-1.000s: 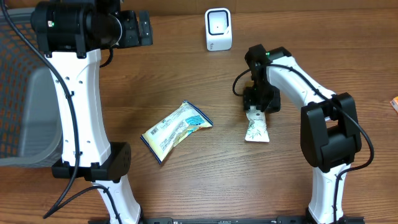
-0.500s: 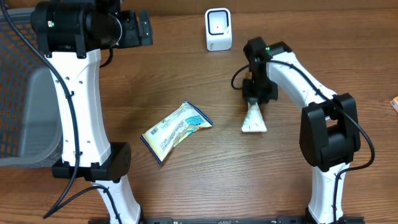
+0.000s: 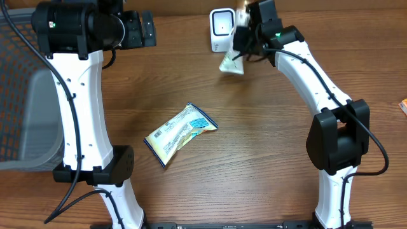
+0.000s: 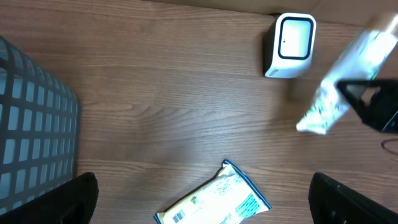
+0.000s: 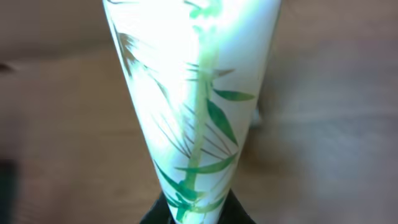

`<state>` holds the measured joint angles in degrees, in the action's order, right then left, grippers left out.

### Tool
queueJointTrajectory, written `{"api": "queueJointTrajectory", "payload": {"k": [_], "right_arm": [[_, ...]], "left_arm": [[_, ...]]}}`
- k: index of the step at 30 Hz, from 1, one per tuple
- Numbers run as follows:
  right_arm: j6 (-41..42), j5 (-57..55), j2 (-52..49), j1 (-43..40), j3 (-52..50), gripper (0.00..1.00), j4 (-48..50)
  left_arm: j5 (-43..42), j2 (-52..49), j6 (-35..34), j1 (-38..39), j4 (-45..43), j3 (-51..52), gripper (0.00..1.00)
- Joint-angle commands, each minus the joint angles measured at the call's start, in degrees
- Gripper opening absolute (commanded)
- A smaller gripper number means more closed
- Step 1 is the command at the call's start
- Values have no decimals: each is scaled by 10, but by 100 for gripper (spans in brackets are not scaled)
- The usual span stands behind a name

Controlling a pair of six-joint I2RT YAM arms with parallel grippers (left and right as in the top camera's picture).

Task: Scan the item barcode
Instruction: 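Hold the shampoo tube in front of the scanner window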

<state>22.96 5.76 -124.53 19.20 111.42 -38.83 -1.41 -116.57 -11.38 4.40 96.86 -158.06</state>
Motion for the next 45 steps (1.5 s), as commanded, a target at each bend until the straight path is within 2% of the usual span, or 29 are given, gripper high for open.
{"api": "queueJointTrajectory", "payload": {"k": [1, 7, 11, 16, 21, 32, 38, 45], "right_arm": [[85, 46, 10, 1, 22, 4, 91], [86, -11, -12, 18, 22, 4, 122], [106, -5, -41, 19, 22, 4, 112], [190, 71, -55, 19, 22, 4, 98], [234, 138, -55, 21, 28, 4, 109], [238, 138, -55, 7, 31, 4, 113], [292, 139, -55, -11, 31, 4, 165], [360, 130, -59, -3, 31, 4, 282]], "left_arm": [[3, 12, 11, 1, -1, -4, 100], [3, 12, 11, 1, -1, -4, 100], [3, 12, 11, 1, -1, -4, 100], [3, 12, 11, 1, -1, -4, 100], [3, 12, 11, 1, -1, -4, 100], [3, 12, 11, 1, -1, -4, 99], [3, 12, 11, 1, 0, -4, 99], [3, 12, 11, 1, -1, -4, 99]]}}
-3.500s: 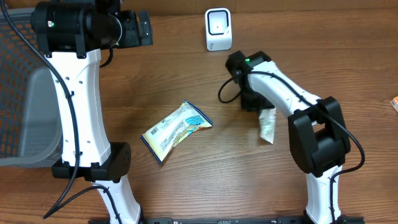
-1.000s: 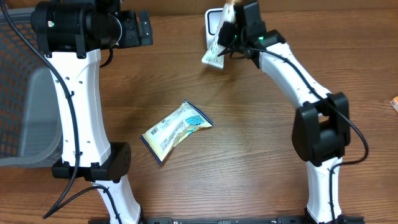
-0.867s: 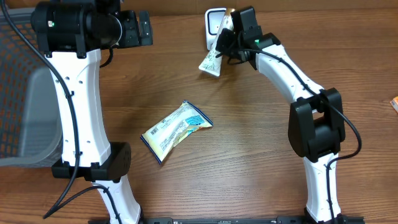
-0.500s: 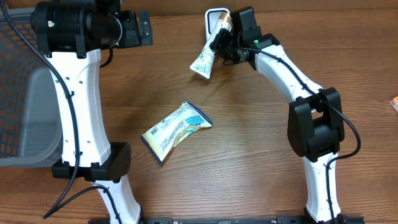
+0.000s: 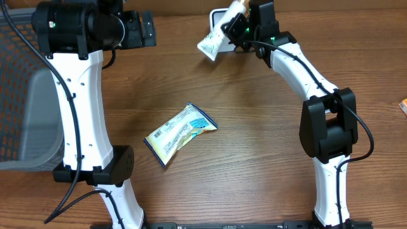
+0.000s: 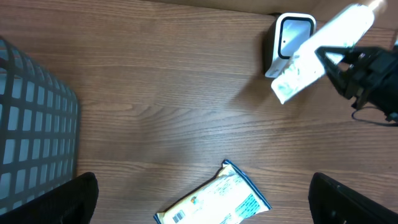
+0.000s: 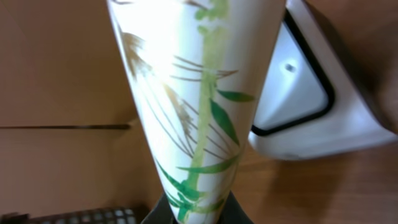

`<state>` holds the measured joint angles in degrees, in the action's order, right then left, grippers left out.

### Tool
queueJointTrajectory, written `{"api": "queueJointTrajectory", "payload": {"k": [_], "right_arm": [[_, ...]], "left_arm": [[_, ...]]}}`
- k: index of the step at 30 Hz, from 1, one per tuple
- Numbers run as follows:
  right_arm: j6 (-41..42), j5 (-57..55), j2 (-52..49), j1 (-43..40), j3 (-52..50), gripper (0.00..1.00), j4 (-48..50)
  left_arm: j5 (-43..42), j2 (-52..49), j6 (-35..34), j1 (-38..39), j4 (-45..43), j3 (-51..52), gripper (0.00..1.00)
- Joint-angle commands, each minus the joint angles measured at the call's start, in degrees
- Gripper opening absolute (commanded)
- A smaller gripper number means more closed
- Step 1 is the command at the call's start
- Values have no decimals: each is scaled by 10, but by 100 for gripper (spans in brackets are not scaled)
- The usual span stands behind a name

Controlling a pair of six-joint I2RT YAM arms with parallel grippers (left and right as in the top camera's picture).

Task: Scan the item barcode
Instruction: 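Hold the shampoo tube in front of the scanner window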

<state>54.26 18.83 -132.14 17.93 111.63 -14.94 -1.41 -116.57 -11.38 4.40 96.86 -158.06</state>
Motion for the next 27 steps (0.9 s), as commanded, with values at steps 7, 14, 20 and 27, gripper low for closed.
{"api": "queueJointTrajectory", "payload": {"k": [7, 14, 20, 27], "right_arm": [[84, 1, -14, 17, 28, 4, 78], [41, 10, -17, 17, 29, 4, 54], [-2, 25, -9, -5, 37, 4, 15], [-42, 26, 6, -53, 105, 4, -96]], "left_arm": [[3, 12, 11, 1, -1, -4, 99], [3, 12, 11, 1, -1, -4, 100], [3, 12, 11, 1, -1, -4, 99], [3, 12, 11, 1, -1, -4, 100]]}}
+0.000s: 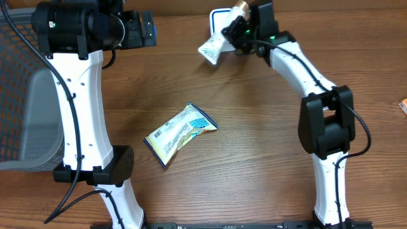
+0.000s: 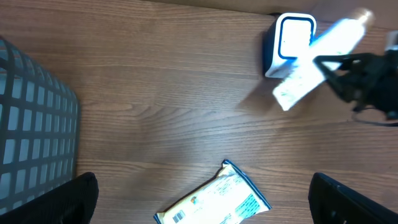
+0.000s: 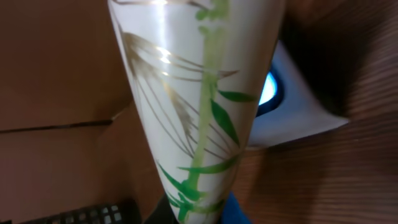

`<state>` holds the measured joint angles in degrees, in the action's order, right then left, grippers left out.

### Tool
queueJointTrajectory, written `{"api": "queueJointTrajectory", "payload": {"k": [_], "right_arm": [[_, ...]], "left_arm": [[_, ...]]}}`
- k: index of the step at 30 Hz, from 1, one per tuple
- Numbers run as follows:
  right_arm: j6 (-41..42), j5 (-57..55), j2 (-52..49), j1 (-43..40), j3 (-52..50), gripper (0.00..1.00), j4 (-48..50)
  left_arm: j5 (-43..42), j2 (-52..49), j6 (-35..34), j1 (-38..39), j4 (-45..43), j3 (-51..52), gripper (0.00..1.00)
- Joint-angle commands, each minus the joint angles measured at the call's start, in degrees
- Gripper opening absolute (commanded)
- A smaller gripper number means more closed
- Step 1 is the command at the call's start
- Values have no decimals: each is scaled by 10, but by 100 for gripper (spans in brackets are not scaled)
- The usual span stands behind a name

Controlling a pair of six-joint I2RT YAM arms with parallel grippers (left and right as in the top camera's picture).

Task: Scan the item barcode
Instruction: 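Hold the shampoo tube in front of the scanner window, then carry the shampoo tube off to the right and drop it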

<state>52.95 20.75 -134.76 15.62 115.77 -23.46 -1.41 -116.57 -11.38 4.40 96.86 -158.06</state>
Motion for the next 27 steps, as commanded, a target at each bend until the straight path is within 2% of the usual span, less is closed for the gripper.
{"api": "queueJointTrajectory", "payload": {"k": [1, 5, 10, 15, 20, 25, 27], "right_arm": [[-34, 11, 33, -34, 70, 4, -17], [-39, 55, 41, -57, 85, 4, -26], [-39, 41, 63, -99, 86, 4, -50], [-42, -17, 78, -232, 86, 4, -207], [-92, -102, 77, -362, 86, 4, -348], [-195, -143, 73, -466, 85, 5, -404], [-236, -148, 70, -510, 84, 10, -419]], "left_arm": [[3, 12, 11, 1, 0, -4, 100], [3, 12, 11, 1, -1, -4, 99], [3, 12, 11, 1, -1, -4, 100], [3, 12, 11, 1, -1, -4, 100], [3, 12, 11, 1, -1, -4, 99], [3, 12, 11, 1, -1, -4, 100], [3, 12, 11, 1, -1, -4, 100]]}}
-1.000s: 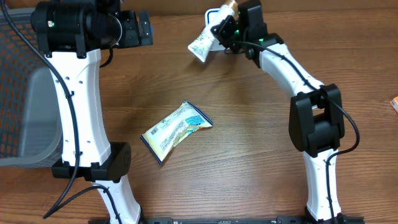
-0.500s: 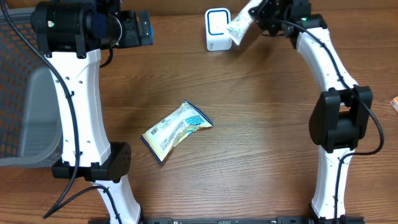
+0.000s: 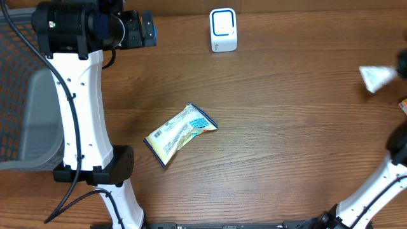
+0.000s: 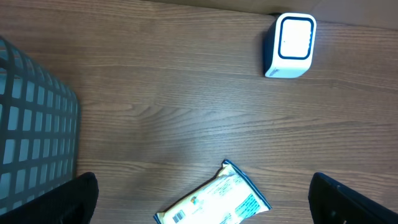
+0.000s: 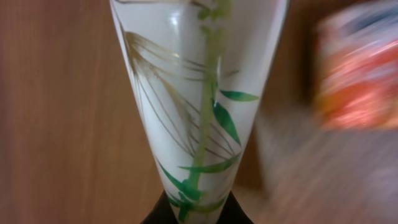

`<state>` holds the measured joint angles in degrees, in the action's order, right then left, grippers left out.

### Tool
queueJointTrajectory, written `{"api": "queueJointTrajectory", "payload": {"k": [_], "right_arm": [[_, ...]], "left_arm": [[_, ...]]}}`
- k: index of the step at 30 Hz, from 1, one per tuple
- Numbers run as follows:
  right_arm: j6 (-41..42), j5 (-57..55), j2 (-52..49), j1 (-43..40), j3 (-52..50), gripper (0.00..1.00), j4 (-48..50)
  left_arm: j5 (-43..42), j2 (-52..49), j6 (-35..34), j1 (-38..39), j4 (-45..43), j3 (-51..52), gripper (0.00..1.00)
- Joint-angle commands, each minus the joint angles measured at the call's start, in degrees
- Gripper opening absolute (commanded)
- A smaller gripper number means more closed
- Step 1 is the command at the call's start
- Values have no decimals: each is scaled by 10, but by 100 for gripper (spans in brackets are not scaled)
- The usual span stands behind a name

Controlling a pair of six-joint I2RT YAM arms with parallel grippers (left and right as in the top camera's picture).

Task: Scan the item barcode
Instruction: 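Carry the shampoo tube off to the right and drop it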

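Note:
My right gripper [image 5: 198, 211] is shut on the narrow end of a white tube [image 5: 199, 93] printed with green bamboo leaves. In the overhead view the tube [image 3: 376, 77] hangs at the table's far right edge, well away from the white scanner [image 3: 223, 29] with its blue ring at the back centre. The left wrist view shows the scanner [image 4: 290, 45] facing up and uncovered. My left gripper [image 4: 202, 199] is open high over the table, nothing between its fingers. Below it lies a yellow and blue packet [image 4: 217, 202].
The yellow and blue packet [image 3: 180, 134] lies mid-table, barcode side up. A grey mesh basket [image 3: 25, 108] stands beyond the left edge. An orange-red package [image 3: 403, 105] sits at the far right edge, blurred beside the tube in the right wrist view [image 5: 357, 68].
My right gripper, still shut on the tube, has gone from in front of the scanner to the table's far right edge. The scanner now stands uncovered. The left arm has not moved.
The tube first hung in my right gripper just right of the scanner. Then it was held across the scanner's face, and stayed close to it a moment later. Now it is at the far right, near the orange-red package.

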<state>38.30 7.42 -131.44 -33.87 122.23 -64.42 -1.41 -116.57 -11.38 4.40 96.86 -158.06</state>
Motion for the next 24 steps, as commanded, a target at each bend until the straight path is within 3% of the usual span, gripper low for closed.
{"api": "queueJointTrajectory", "payload": {"k": [1, 6, 8, 9, 10, 12, 15, 19, 22, 24], "right_arm": [[-98, -25, 36, -29, 19, 10, -17], [-129, -62, 34, -73, 13, 14, -31], [-147, -61, 34, -79, 11, 35, -39], [-151, -61, 34, -79, 11, 53, -42], [-154, -61, 34, -79, 11, 64, -45], [-157, -51, 34, -78, 12, 75, -52], [-157, 28, 39, -78, 12, 76, -61], [-164, 223, 57, -75, 12, 75, -62], [-262, 417, 75, -42, 12, 76, -73], [-329, 448, 76, -7, 12, 79, -106]], "left_arm": [[3, 12, 11, 1, -1, -4, 100], [3, 12, 11, 1, -1, -4, 99], [3, 12, 11, 1, -1, -4, 100], [3, 12, 11, 1, -1, -4, 100], [3, 12, 11, 1, -1, -4, 100], [3, 12, 11, 1, -1, -4, 100], [3, 12, 11, 1, -1, -4, 99], [3, 12, 11, 1, -1, -4, 100], [3, 12, 11, 1, -1, -4, 100], [3, 12, 11, 1, 0, -4, 99]]}}
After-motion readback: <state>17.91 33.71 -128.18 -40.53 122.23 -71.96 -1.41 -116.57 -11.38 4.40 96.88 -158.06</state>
